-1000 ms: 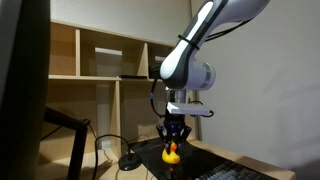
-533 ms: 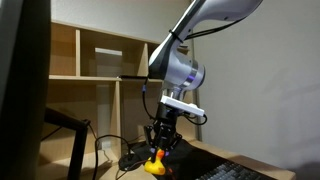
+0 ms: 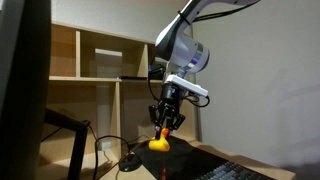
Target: Put the yellow rubber duck near the top right edge of the table
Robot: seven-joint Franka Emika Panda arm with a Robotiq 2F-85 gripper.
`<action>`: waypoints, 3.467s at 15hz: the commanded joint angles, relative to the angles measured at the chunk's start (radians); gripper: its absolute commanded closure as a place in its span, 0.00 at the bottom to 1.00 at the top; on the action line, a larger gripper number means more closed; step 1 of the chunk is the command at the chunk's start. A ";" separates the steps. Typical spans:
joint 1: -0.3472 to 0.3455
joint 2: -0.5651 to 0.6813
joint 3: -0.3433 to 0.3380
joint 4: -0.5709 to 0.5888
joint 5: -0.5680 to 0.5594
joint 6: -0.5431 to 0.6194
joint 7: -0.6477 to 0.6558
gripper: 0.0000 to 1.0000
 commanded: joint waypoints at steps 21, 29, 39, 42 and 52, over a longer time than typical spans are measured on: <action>0.027 0.086 0.002 0.027 -0.421 -0.206 0.244 0.93; -0.019 0.038 -0.039 0.045 -0.417 -0.192 0.226 0.93; -0.208 0.111 -0.219 0.164 -0.290 -0.058 0.246 0.73; -0.233 0.116 -0.233 0.185 -0.258 -0.054 0.249 0.93; -0.356 0.311 -0.323 0.329 -0.128 0.061 0.384 0.73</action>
